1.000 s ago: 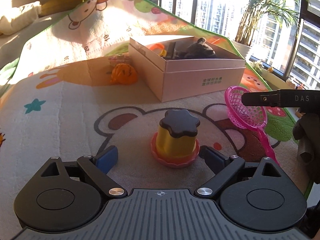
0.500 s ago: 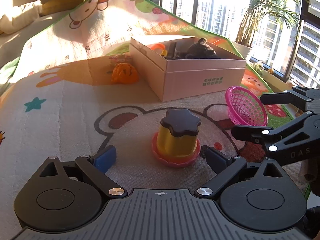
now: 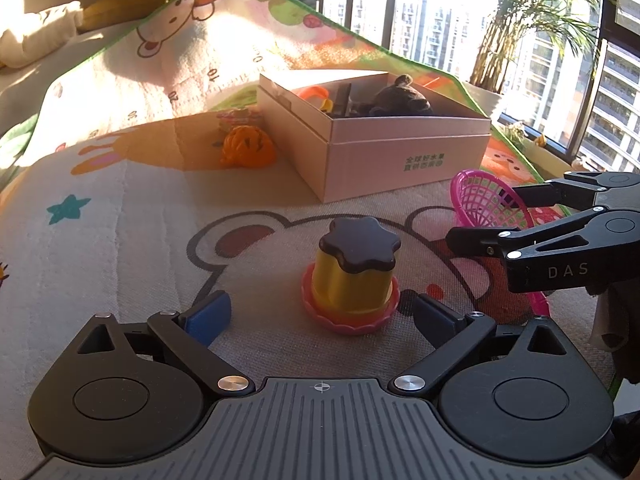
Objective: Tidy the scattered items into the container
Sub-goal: 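Close the left gripper on the yellow cup toy while the right gripper holds the strainer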
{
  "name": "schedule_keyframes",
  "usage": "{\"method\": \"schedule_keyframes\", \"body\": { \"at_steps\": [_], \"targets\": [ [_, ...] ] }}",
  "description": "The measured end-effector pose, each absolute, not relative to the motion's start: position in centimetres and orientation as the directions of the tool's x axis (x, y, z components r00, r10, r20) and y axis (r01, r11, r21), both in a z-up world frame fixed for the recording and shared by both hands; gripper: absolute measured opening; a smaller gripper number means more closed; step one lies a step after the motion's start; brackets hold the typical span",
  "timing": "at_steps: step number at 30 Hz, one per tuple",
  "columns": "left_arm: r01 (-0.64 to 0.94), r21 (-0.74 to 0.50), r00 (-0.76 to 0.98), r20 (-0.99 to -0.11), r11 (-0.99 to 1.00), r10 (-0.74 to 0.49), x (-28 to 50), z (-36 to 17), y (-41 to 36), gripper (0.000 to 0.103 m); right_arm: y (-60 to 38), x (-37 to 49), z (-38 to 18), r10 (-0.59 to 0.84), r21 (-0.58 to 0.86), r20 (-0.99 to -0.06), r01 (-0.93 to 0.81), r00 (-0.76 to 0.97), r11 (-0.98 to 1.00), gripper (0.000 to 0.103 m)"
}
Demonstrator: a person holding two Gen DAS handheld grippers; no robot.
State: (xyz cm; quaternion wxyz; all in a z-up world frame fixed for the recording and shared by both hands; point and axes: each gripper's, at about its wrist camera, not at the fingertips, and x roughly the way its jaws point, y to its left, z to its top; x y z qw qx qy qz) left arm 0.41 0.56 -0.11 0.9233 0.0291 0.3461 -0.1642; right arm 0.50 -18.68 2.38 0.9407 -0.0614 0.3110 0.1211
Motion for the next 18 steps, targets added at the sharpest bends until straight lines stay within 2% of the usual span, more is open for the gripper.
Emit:
{"method": "schedule_keyframes", "body": {
  "at_steps": [6, 15, 17, 18],
  "targets": [
    [0.334, -0.077, 0.701, -0.646, 0.939, -0.302, 0.9, 0.2, -0.2, 0.100, -20.3, 0.0, 3.0, 0.168, -0.027, -0.585, -0.226, 0.794, 0.974, 0.084],
    [0.364, -0.031, 0.703, -0.647, 0.931, -0.296, 1.6, 0.5, -1.8, 0.098, -22.8, -1.5, 3.4, 0.141, -0.021, -0.564, -0.185, 0.814, 0.983, 0.084],
    [0.381, -0.022, 0.701, -0.645, 0.924, -0.304, 1.5, 0.5, -2.0, 0.085, -22.9, -1.6, 3.2, 0.143, -0.015, -0.563, -0.183, 0.814, 0.983, 0.084],
    [0.388, -0.017, 0.699, -0.646, 0.922, -0.306, 1.5, 0.4, -2.1, 0.081, -23.0, -1.5, 3.2, 0.145, -0.010, -0.565, -0.182, 0.812, 0.983, 0.084]
  ]
}}
